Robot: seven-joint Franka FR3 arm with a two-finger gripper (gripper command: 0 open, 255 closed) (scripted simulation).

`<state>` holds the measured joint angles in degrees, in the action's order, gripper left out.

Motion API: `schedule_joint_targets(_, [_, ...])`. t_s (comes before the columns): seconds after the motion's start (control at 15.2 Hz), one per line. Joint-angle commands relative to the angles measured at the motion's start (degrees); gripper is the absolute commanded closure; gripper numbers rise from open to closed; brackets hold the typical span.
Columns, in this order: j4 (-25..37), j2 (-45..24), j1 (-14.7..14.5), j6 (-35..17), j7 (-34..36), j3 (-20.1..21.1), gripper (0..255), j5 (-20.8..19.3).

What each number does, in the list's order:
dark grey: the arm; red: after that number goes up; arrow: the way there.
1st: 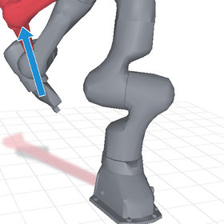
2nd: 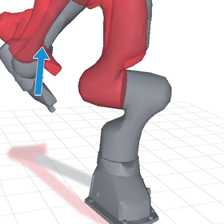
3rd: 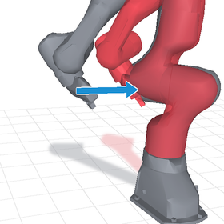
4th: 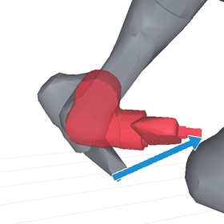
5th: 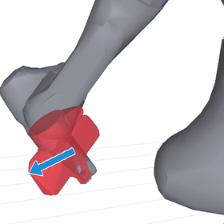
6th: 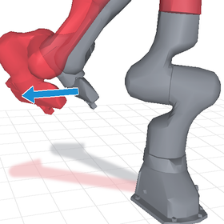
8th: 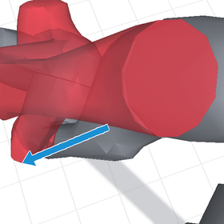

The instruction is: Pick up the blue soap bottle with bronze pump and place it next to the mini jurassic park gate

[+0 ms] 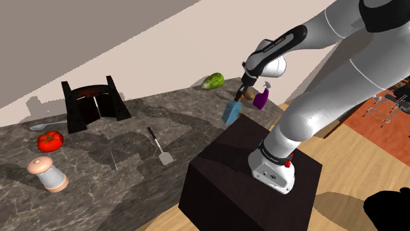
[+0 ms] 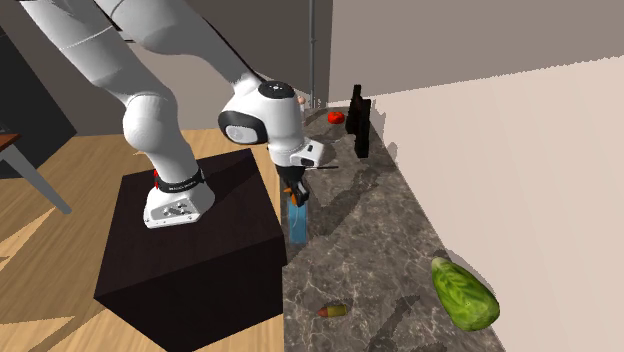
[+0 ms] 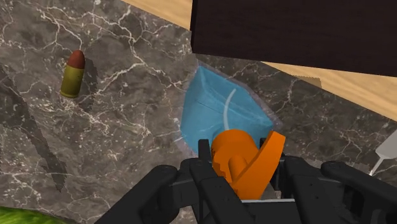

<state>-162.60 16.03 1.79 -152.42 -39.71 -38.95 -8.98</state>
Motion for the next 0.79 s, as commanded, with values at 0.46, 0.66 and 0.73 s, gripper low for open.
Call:
schedule_joint_targets(0.46, [1.81,8.99,4.16,10.52,4.12,4.41,255,-4.38])
schedule_joint_targets(0.66, [2.74,11.41,4.84,13.81,4.82,5.51,255,-4.82])
schedule_joint_targets(0.73, [3.07,12.16,5.03,14.88,5.01,5.87,255,-4.90])
